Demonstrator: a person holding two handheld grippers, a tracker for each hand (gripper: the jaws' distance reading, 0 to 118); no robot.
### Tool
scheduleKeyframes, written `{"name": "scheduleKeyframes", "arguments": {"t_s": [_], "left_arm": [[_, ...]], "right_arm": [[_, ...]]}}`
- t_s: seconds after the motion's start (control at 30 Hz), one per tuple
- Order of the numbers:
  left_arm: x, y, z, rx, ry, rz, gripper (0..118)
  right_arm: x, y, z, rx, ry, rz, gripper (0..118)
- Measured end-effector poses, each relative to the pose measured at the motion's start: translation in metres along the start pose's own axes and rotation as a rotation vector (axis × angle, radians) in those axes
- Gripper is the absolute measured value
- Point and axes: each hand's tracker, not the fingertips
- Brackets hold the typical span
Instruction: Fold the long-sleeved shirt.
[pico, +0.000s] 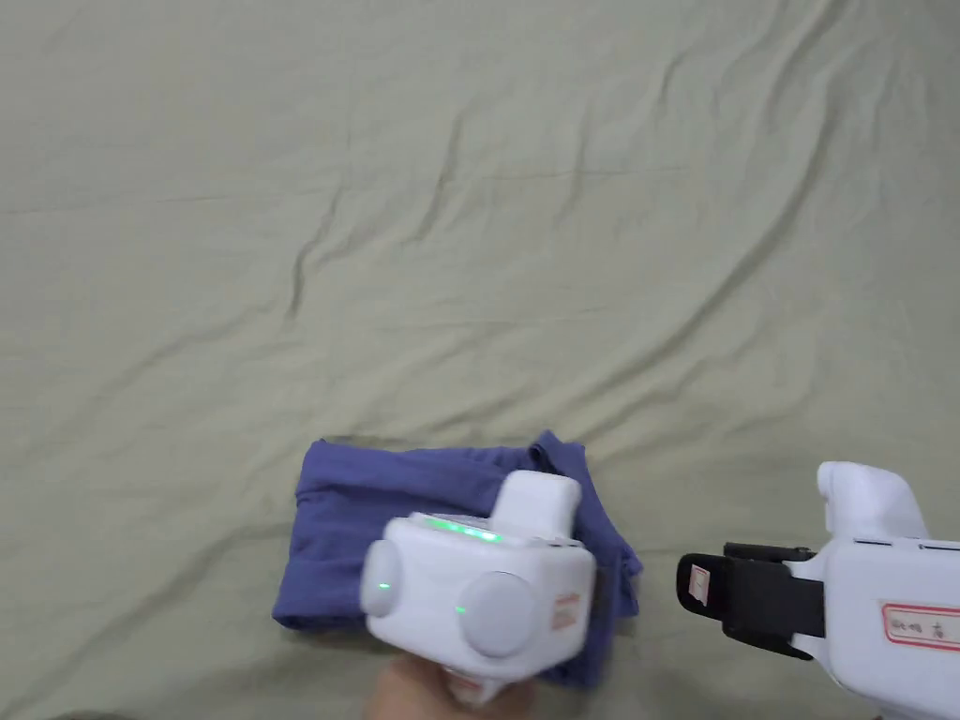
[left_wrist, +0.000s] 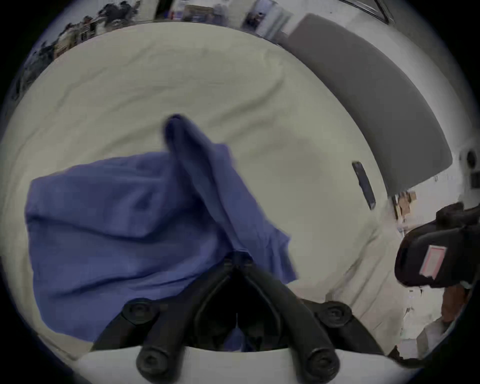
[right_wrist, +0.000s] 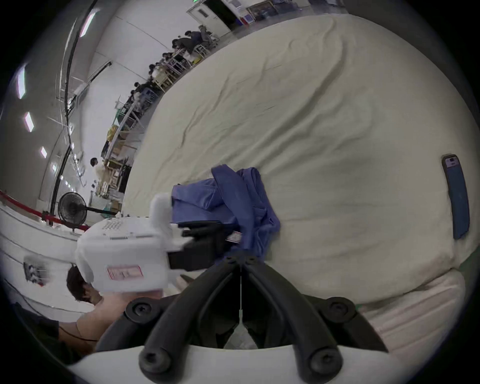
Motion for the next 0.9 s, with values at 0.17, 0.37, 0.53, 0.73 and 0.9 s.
{"name": "scheduleKeyframes", "arguments": {"t_s": [0.17,0.37,0.53,0.73,0.9], "left_arm": [[0.022,0.014,-0.017,-0.019,-0.083,-0.005,0],[-0.018,0.02,0.058,0.107,-0.373,0.121,0],[-0.128,-0.001,0.127,0.187,-0.104,0.29,0],[-0.211,-0.039,0.157,0.193,0.071,0.534,0],[-0.223,-0.048,0.15,0.175,0.081,0.559,0]], "right_arm": [[0.01,0.006,0.021,0.045,-0.06,-0.036,3],[-0.003,0.021,0.025,0.125,-0.066,-0.042,3],[-0.043,0.033,-0.031,0.022,-0.026,0.059,3],[-0.073,0.033,-0.119,-0.106,-0.089,0.168,3],[-0.056,0.014,-0.18,-0.196,-0.305,0.309,3]]}}
